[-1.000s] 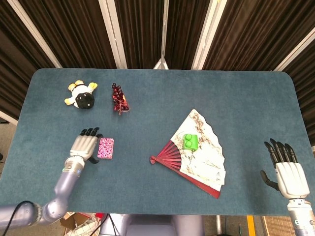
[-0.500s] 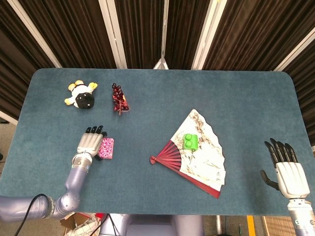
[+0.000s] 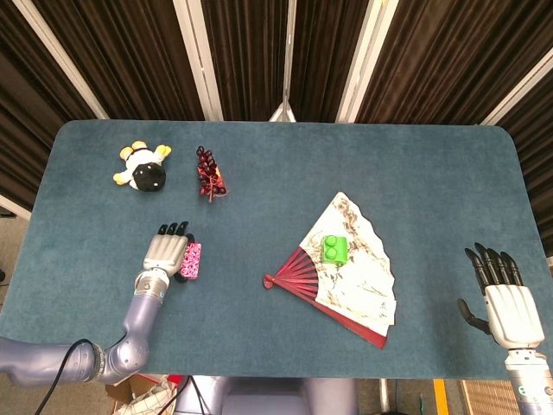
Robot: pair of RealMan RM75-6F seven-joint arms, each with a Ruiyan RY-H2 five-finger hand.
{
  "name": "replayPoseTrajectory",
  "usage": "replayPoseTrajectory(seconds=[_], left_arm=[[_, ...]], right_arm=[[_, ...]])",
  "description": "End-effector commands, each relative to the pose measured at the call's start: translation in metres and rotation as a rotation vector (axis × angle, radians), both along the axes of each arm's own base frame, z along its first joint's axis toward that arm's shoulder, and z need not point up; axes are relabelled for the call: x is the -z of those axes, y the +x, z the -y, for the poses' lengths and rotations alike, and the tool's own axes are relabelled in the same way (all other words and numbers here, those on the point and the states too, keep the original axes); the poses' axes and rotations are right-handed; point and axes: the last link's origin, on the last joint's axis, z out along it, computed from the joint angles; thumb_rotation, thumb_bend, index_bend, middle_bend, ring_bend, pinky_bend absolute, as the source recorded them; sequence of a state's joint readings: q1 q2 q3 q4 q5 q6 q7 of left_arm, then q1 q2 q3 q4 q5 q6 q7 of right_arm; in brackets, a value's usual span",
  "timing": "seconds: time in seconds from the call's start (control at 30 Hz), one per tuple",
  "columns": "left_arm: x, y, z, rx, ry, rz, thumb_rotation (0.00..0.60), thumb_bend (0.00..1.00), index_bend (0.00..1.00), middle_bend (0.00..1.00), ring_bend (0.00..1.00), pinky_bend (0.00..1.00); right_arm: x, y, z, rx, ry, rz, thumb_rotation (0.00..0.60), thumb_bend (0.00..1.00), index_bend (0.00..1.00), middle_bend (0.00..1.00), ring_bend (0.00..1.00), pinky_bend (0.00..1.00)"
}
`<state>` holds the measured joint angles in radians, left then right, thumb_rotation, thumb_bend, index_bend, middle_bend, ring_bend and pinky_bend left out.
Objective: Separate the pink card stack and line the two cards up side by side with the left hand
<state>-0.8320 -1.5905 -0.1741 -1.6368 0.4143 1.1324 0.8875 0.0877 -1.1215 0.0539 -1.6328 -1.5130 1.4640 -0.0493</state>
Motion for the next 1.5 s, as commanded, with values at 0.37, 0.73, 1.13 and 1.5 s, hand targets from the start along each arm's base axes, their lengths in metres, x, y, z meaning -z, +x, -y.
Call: replayPoseTrajectory(seconds=[0.37,0.73,1.13,1.5], left_arm=[[-0.038,-0.011,0.009,0.027,0.049,0.048,0.6,0.4,0.56,0.0,0.0,0.01],[-0.06,-0.064,0.025,-0.018,0.036,-0.034,0.6,0.39,0.56,0.0,0.0,0.01],[-0.045,-0.077,0.028,-0.045,0.002,-0.036,0.6,0.17,0.21,0.0,0.0,0.0],[-0.055,-0.061,0.02,-0.122,-0.005,0.0,0.6,0.16,0.08,0.0,0.0,0.0]], right_arm=[[-0.001,0.0,-0.001,0.002,-0.004,-0.002,0.6,0.37,0.0,0.0,0.0,0.05],[0.001,0.001,-0.001,0.001,-0.003,-0.008,0.6,0.37,0.0,0.0,0.0,0.05],[-0.001,0.0,-0.001,0.003,-0.008,-0.005,0.6,0.37,0.0,0.0,0.0,0.05],[0.0,0.001,0.0,0.001,-0.011,-0.001,0.6,0.37,0.0,0.0,0.0,0.05]])
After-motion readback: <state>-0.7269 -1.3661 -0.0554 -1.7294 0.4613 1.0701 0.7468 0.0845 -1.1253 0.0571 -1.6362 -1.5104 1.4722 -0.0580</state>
